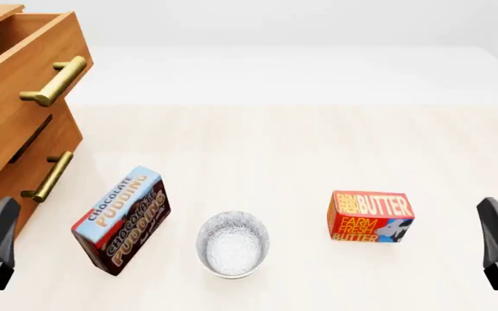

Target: Put the bowl in the top drawer of the cabinet.

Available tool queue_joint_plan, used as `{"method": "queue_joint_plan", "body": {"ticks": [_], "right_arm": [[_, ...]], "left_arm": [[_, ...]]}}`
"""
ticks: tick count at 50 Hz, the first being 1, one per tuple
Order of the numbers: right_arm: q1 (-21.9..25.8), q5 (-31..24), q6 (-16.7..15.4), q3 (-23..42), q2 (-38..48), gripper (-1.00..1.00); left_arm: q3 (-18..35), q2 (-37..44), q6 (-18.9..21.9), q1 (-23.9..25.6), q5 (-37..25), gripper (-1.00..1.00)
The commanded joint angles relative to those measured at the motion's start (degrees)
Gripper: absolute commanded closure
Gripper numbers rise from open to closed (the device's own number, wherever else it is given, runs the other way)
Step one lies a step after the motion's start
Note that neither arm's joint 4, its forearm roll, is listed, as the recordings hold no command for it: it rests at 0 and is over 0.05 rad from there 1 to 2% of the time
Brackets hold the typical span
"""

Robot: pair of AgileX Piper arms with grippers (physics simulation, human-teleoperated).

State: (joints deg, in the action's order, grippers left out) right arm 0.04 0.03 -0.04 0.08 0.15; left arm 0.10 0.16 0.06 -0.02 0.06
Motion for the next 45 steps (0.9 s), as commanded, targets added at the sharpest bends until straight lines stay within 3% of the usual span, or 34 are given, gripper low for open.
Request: {"method": "queue_joint_plan", "body": {"ticks": [1,26,45], "right_arm": [[0.0,0.1,0.0,0.2,0.3,-1.0],[0.1,0.1,0.0,0.2,0.3,-1.0],[0.1,0.1,0.0,0.2,0.3,-1.0]], "left_arm": [[0.3,0.5,0.8,0.1,0.3,-1.0],[1.9,0.0,3.3,1.4,0.1,-1.0],[8.1,-0.2,5.0,2.4,-1.5,-1.0]]}}
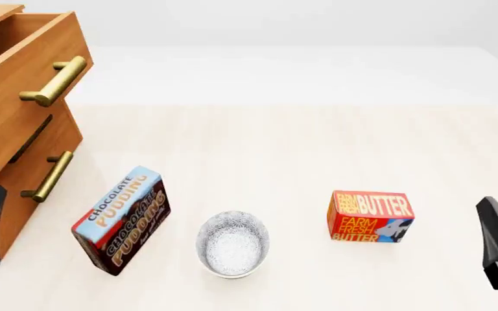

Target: Put the bowl in the top drawer of the cabinet.

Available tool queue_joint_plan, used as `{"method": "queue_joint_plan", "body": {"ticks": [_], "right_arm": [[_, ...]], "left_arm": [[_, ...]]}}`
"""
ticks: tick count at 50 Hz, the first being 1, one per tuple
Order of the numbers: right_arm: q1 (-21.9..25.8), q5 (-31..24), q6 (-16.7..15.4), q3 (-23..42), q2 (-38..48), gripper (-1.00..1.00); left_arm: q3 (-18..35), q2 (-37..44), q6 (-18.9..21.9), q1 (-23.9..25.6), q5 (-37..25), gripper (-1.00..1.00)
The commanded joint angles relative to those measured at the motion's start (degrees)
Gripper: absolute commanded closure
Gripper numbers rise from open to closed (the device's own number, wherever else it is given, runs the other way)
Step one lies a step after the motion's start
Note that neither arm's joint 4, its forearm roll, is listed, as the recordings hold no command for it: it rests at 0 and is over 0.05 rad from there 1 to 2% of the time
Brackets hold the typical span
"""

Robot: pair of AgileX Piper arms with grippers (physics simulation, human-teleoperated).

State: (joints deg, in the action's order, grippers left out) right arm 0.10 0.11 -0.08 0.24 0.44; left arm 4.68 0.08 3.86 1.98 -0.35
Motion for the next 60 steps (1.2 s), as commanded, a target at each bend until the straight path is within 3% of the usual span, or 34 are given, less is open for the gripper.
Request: {"method": "queue_joint_plan", "body": {"ticks": [1,21,27,31,33,36,46,60], "right_arm": [[0.0,0.0,0.0,0.0,0.0,-1.0],[0.0,0.0,0.0,0.0,0.0,-1.0],[0.0,0.0,0.0,0.0,0.0,-1.0],[0.0,0.0,0.0,0.0,0.0,-1.0],[0.0,0.0,0.0,0.0,0.0,-1.0],[0.0,0.0,0.0,0.0,0.0,-1.0],[0.0,0.0,0.0,0.0,0.0,-1.0],[0.0,0.0,0.0,0.0,0.0,-1.0]], "left_arm": [[3.8,-0.1,1.3,0.2,-1.2,-1.0],[10.8,-0.1,6.0,1.0,-5.7,-1.0],[15.6,-0.1,9.4,2.6,-9.7,-1.0],[18.8,-0.1,9.4,2.7,-13.1,-1.0],[20.6,-0.1,11.8,4.2,-14.1,-1.0],[22.7,-0.1,11.5,4.4,-16.5,-1.0],[28.5,0.2,16.3,6.0,-20.4,-1.0],[32.7,7.8,22.2,9.1,-15.8,-1.0]]}}
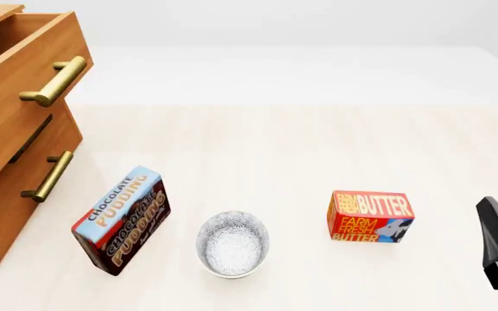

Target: Put the bowl in the top drawer of the cabinet.

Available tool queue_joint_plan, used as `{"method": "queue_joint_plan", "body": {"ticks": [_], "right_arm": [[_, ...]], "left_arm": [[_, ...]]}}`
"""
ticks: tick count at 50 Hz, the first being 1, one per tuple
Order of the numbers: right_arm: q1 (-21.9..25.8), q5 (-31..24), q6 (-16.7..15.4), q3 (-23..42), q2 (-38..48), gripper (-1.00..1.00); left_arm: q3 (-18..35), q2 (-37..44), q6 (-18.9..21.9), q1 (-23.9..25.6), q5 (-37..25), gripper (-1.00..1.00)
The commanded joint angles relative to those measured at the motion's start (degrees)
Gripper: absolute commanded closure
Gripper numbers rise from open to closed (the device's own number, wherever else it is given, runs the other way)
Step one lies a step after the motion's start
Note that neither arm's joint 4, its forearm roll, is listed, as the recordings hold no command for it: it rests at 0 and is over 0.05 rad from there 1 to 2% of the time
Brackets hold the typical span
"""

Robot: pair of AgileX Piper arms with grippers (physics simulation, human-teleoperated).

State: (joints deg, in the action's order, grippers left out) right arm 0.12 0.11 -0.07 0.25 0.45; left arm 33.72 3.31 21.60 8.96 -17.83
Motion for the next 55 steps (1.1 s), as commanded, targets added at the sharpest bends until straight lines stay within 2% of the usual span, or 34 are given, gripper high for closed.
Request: {"method": "queue_joint_plan", "body": {"ticks": [1,8,9,10,19,24,25,31,34,36,42,49,50,53,55], "right_arm": [[0.0,0.0,0.0,0.0,0.0,-1.0],[0.0,0.0,0.0,0.0,0.0,-1.0],[0.0,0.0,0.0,0.0,0.0,-1.0],[0.0,0.0,0.0,0.0,0.0,-1.0],[0.0,0.0,0.0,0.0,0.0,-1.0],[0.0,0.0,0.0,0.0,0.0,-1.0],[0.0,0.0,0.0,0.0,0.0,-1.0],[0.0,0.0,0.0,0.0,0.0,-1.0],[0.0,0.0,0.0,0.0,0.0,-1.0],[0.0,0.0,0.0,0.0,0.0,-1.0],[0.0,0.0,0.0,0.0,0.0,-1.0],[0.0,0.0,0.0,0.0,0.0,-1.0],[0.0,0.0,0.0,0.0,0.0,-1.0],[0.0,0.0,0.0,0.0,0.0,-1.0],[0.0,0.0,0.0,0.0,0.0,-1.0]], "left_arm": [[3.8,5.2,4.1,2.2,2.0,-1.0],[6.7,10.3,1.1,1.1,3.7,-1.0],[7.8,11.5,-1.1,0.9,3.3,-1.0],[15.0,22.8,-7.8,-3.1,5.6,-1.0],[16.2,25.3,-8.9,-3.2,6.9,-1.0],[16.8,27.0,-10.9,-3.4,6.9,-1.0],[17.3,27.6,-12.3,-3.4,6.7,-1.0],[17.8,29.1,-13.7,-3.5,6.7,-1.0],[18.5,31.1,-17.7,-4.4,6.0,-1.0],[17.9,30.8,-16.3,-4.6,6.9,-1.0],[18.6,33.1,-19.7,-6.0,5.8,-1.0],[19.6,35.2,-19.8,-7.1,5.2,-1.0],[20.3,36.4,-21.0,-7.6,4.8,-1.0],[20.7,37.1,-21.2,-7.8,4.7,-1.0],[21.5,39.0,-23.6,-8.6,4.2,-1.0]]}}
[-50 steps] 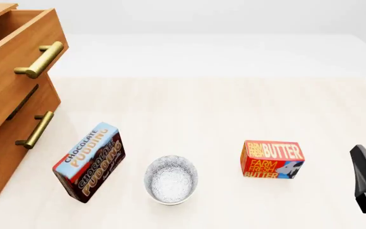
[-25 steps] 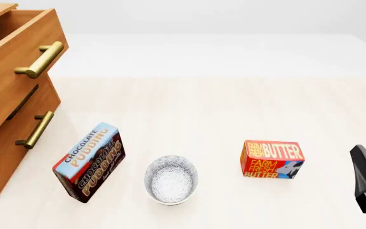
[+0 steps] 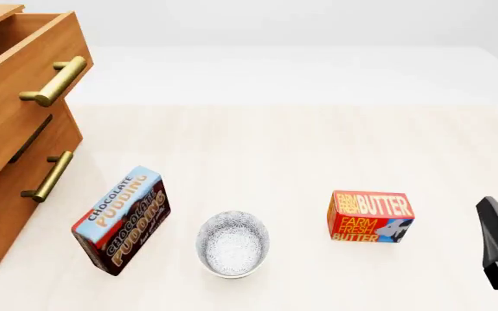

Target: Put the bowl in the top drawer of the cabinet.

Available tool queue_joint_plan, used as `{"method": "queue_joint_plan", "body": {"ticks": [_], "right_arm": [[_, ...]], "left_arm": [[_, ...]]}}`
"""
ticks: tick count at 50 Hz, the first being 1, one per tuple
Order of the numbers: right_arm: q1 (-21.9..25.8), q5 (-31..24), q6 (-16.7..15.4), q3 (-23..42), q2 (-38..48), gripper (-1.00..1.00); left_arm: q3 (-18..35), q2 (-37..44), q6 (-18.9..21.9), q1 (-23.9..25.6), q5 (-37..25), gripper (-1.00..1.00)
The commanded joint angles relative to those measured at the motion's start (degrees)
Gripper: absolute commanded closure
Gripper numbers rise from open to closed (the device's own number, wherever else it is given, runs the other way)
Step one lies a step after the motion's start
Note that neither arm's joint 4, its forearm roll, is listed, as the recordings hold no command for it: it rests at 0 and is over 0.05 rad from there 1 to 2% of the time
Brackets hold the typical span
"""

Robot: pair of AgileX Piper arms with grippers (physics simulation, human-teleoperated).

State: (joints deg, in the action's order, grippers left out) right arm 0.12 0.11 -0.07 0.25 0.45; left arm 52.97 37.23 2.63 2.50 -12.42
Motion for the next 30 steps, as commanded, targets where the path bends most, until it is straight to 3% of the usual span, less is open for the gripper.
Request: {"method": "queue_joint_plan", "body": {"ticks": [1,12,30], "right_arm": [[0.0,0.0,0.0,0.0,0.0,-1.0],[0.0,0.0,0.0,0.0,0.0,-1.0],[0.0,0.0,0.0,0.0,0.0,-1.0]], "left_arm": [[2.3,5.1,-4.4,-2.0,-1.0,-1.0],[2.8,9.3,-4.3,-2.6,1.1,-1.0],[4.1,16.8,-9.5,-3.6,4.5,-1.0]]}}
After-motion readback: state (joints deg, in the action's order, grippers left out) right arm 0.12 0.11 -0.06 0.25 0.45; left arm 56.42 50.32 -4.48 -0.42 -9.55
